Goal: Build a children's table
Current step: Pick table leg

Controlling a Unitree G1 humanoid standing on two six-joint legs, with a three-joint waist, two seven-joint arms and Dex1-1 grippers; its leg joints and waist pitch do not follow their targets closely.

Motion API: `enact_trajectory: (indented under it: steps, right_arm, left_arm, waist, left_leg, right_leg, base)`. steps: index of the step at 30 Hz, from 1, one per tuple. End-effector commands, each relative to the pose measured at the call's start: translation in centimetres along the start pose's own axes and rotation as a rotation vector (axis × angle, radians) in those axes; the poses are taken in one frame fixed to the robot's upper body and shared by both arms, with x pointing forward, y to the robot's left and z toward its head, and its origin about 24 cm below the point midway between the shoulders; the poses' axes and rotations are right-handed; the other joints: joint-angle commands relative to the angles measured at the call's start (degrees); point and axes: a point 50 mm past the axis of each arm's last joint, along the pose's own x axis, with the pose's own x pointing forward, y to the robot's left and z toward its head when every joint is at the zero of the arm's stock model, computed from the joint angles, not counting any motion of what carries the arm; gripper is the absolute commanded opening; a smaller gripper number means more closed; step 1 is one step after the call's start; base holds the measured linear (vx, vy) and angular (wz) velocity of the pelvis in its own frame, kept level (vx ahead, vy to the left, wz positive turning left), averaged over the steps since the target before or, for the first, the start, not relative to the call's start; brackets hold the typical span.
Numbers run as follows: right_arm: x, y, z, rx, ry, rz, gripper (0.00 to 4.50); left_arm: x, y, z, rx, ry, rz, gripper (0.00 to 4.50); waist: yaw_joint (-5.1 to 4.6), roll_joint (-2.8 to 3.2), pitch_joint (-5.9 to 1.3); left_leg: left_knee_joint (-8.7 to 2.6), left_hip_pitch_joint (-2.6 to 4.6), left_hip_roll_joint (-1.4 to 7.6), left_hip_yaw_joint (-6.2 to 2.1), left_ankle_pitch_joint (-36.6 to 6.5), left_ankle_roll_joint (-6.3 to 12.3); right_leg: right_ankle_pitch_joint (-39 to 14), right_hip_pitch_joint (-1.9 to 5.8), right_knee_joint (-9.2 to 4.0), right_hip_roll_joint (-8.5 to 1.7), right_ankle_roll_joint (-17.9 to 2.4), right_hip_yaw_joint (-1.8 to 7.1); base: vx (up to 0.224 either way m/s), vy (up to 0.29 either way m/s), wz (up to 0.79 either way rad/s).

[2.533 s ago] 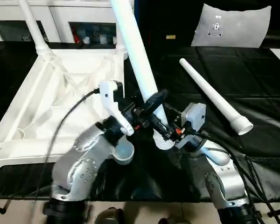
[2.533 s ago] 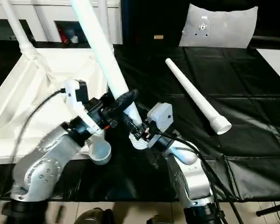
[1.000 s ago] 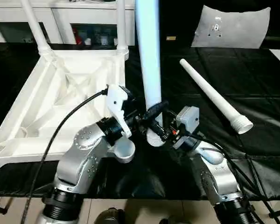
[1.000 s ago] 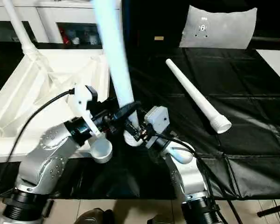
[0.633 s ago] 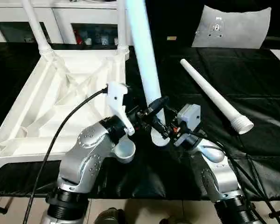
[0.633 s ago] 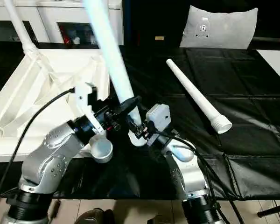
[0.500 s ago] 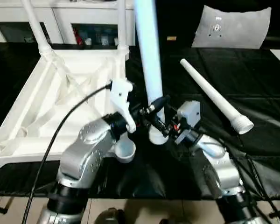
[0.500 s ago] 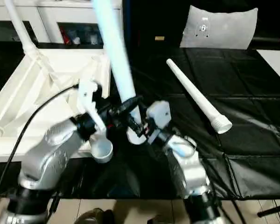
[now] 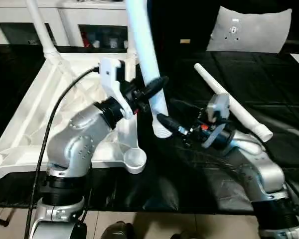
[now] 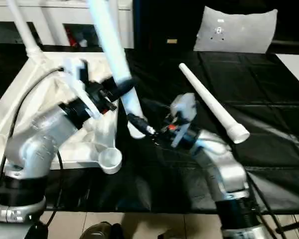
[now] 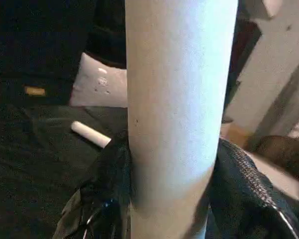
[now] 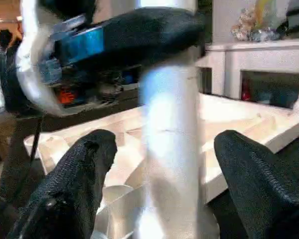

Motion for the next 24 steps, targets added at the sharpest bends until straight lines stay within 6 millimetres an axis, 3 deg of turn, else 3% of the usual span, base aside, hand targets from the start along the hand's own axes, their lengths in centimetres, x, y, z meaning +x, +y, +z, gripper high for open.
enact_trajectory:
  steps: [1, 4, 5, 9, 10, 12, 16, 24]
  right_arm:
    - [-0.4, -0.5, 1.7, 0.026, -0.044, -0.007, 4.11]
    - [-0.8, -0.9, 2.2, 0.058, -0.029, -0.011, 4.28]
    - [-0.9, -1.1, 2.4, 0.075, -0.020, -0.014, 4.28]
    - [-1.1, -1.3, 2.7, 0.129, -0.021, -0.003, 4.28]
    - [-1.1, -1.2, 3.0, 0.167, -0.020, 0.017, 4.28]
    - [-1.1, -1.2, 3.2, 0.186, -0.018, 0.028, 4.28]
    - [-1.6, -0.5, 3.8, 0.239, -0.001, 0.143, 4.28]
    - [-2.0, 0.0, 4.3, 0.278, 0.026, 0.211, 4.28]
  left_arm:
    - [-0.1, 0.0, 0.8, -0.004, -0.002, -0.055, 1.86]
    - [-0.2, 0.6, 1.2, -0.032, -0.005, -0.072, 1.86]
    - [-0.3, 0.7, 1.4, -0.055, -0.009, -0.099, 1.86]
    - [-0.2, 0.8, 2.1, -0.103, -0.018, -0.155, 1.86]
    - [-0.1, 0.8, 2.3, -0.127, -0.009, -0.193, 1.86]
    - [-0.1, 0.8, 2.4, -0.135, -0.004, -0.210, 1.86]
    - [0.1, 0.0, 3.3, -0.181, -0.010, -0.333, 1.86]
    - [-0.2, -0.9, 3.8, -0.183, 0.018, -0.460, 1.86]
  waist:
    - [0.24, -0.18, -4.75]
    - [0.39, -0.24, -4.59]
    - [0.23, -0.63, -4.49]
    - [0.42, -0.51, -4.72]
    - [0.29, -0.99, -4.51]
    - [0.39, -0.71, -4.58]
    - [0.67, -0.89, -4.33]
    - [0.85, -1.06, -3.93]
  left_leg:
    - [-4.21, 2.54, 6.79, -3.42, -10.39, 1.66]
    - [-4.39, 2.71, 6.76, -3.24, -11.70, 0.22]
    - [-4.57, 2.46, 6.84, -3.22, -11.44, 0.11]
    - [-4.31, 2.48, 6.65, -3.01, -9.91, 0.40]
    - [-4.44, 2.41, 6.71, -2.95, -9.89, 0.51]
    - [-4.28, 2.48, 6.61, -2.94, -9.65, 0.60]
    - [-4.31, 2.61, 6.69, -2.76, -9.99, 0.27]
    - [-4.48, 2.58, 6.76, -2.85, -11.39, -0.86]
  right_leg:
    - [-4.70, 1.49, -4.29, -7.20, -14.97, 3.69]
    - [-7.22, 1.28, -4.53, -7.16, -13.95, 3.66]
    - [-6.80, 1.35, -4.57, -7.31, -13.88, 3.71]
    - [-5.93, 1.37, -4.38, -7.49, -14.15, 3.59]
    - [-5.98, 1.30, -4.44, -7.45, -14.11, 3.59]
    - [-6.63, 1.28, -4.36, -7.52, -14.14, 3.58]
    - [-8.54, 1.18, -4.61, -7.59, -13.74, 3.63]
    - [-13.20, 1.01, -5.21, -7.95, -12.66, 3.82]
  base:
    - [0.000, 0.000, 0.00]
    - [0.000, 0.000, 0.00]
    - [0.000, 0.000, 0.00]
    - [0.000, 0.000, 0.00]
    - [0.000, 0.000, 0.00]
    - [0.000, 0.000, 0.00]
    - [0.000, 0.000, 0.00]
    - [0.000, 0.000, 0.00]
